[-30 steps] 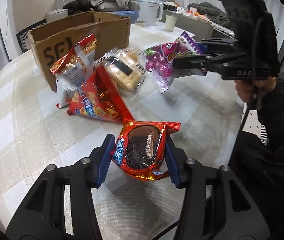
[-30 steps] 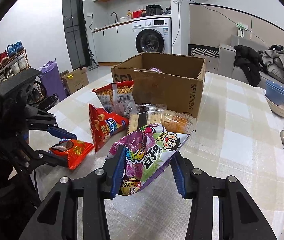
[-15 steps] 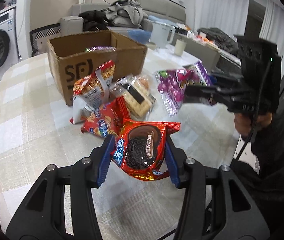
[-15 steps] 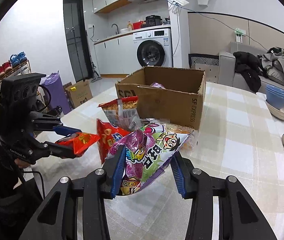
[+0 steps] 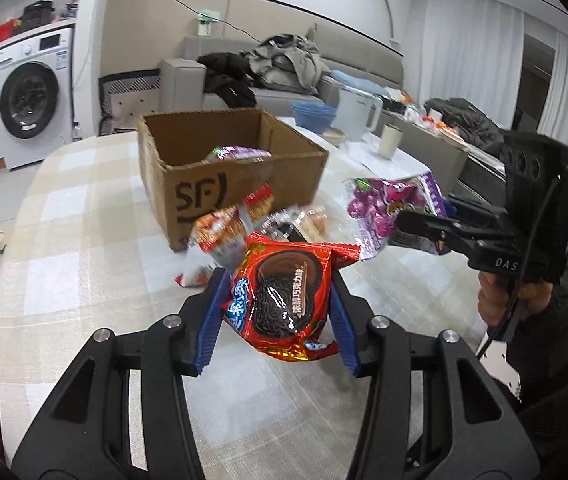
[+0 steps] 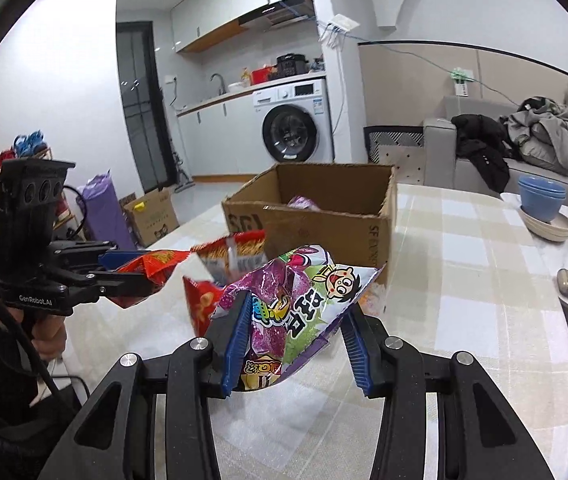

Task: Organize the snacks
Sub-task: 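Carry both held bags over the open cardboard box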

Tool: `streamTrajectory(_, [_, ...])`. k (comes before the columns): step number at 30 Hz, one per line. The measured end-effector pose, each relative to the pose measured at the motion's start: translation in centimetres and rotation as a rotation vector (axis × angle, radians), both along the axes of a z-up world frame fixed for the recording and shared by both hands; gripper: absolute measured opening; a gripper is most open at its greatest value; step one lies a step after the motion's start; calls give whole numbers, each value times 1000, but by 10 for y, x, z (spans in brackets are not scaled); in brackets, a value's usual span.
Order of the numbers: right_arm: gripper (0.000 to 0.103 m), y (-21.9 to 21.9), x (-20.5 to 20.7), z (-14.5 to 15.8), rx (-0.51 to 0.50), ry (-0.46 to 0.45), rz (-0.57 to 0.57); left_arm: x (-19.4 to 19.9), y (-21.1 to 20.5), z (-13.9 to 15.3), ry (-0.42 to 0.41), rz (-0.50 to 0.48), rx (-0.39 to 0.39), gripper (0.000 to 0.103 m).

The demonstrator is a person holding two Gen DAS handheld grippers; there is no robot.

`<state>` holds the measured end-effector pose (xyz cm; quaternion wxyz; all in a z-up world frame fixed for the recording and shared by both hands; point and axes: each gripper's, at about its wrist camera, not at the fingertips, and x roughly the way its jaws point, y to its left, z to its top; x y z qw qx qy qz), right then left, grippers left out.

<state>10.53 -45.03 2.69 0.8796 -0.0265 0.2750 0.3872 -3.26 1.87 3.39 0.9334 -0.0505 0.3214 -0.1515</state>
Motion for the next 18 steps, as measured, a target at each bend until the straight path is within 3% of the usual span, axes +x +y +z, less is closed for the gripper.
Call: streamTrajectory(18, [44,-5,16,29,127,-24,-128,20,10,42,-92,166,3,46])
